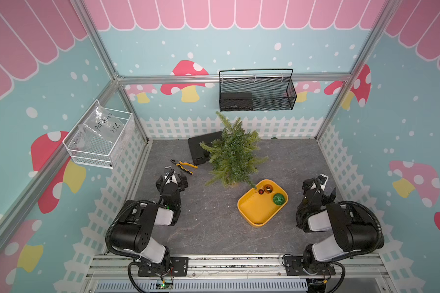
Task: Decorate the small christmas tree with ornaments
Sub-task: Pick up an ornament from the container.
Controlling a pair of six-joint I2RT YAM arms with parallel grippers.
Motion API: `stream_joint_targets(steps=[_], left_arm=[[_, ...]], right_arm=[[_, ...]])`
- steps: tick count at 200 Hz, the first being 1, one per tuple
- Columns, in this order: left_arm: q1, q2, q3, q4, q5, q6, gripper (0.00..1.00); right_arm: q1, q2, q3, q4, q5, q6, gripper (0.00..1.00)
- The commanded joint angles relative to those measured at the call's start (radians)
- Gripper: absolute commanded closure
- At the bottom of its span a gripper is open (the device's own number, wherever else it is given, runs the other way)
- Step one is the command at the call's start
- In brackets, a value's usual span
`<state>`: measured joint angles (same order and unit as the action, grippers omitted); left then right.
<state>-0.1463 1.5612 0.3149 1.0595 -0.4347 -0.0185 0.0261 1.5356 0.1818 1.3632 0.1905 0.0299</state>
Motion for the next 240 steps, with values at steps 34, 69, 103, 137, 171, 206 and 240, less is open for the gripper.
stream_joint_targets(steps=[34, 69, 103, 137, 171, 206, 240], left_arm=[[0.01, -0.004, 0.023, -0.015, -0.007, 0.013, 0.0], [0.011, -0.004, 0.027, -0.022, -0.001, 0.012, 0.0], [0.013, -0.004, 0.027, -0.026, 0.001, 0.011, 0.0], [0.016, -0.006, 0.032, -0.026, 0.008, 0.009, 0.0], [0.022, -0.006, 0.037, -0.063, 0.015, 0.005, 0.0], [0.046, -0.01, 0.057, -0.107, 0.032, -0.021, 0.0], [0.044, -0.101, 0.084, -0.237, 0.003, -0.032, 0.0]], right_arm=[[0.0, -0.003, 0.007, -0.007, 0.001, -0.025, 0.0], [0.0, -0.002, 0.007, -0.008, 0.0, -0.025, 0.01], [0.001, -0.002, 0.007, -0.007, 0.001, -0.025, 0.0], [0.0, -0.002, 0.007, -0.008, 0.0, -0.025, 0.0], [0.0, -0.003, 0.007, -0.008, -0.001, -0.025, 0.0], [0.0, -0.002, 0.009, -0.012, -0.002, -0.024, 0.0], [0.006, -0.143, 0.006, -0.119, 0.076, -0.001, 0.0]])
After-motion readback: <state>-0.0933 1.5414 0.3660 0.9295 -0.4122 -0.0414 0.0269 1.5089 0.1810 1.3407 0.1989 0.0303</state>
